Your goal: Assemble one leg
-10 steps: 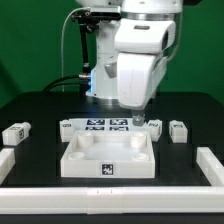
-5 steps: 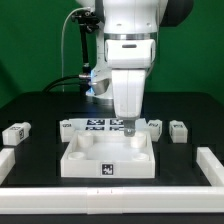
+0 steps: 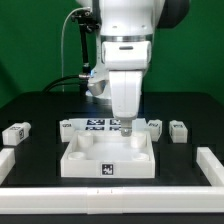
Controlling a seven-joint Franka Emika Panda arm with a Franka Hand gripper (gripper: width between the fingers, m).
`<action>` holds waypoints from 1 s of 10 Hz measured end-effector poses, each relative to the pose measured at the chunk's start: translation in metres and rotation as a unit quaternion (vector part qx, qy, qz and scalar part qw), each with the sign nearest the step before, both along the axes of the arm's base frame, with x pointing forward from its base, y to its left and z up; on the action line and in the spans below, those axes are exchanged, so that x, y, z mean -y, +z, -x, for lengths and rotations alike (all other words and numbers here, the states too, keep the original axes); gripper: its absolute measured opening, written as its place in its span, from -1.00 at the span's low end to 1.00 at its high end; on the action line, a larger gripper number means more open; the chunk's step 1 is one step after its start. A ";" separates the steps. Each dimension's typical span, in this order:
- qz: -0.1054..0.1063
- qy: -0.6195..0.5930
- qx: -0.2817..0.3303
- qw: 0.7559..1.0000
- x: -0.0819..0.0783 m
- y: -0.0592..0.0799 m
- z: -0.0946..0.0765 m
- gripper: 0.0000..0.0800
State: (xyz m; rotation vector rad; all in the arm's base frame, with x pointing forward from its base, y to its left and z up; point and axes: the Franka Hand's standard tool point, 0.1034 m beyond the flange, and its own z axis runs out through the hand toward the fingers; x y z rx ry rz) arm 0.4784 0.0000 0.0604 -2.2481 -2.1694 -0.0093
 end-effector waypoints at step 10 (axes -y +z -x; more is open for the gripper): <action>-0.012 -0.017 -0.042 0.999 0.025 -0.053 0.055 0.62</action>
Offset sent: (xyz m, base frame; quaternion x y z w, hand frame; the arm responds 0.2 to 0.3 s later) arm -0.0296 0.0033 -0.0183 0.0242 0.0284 0.0171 0.9992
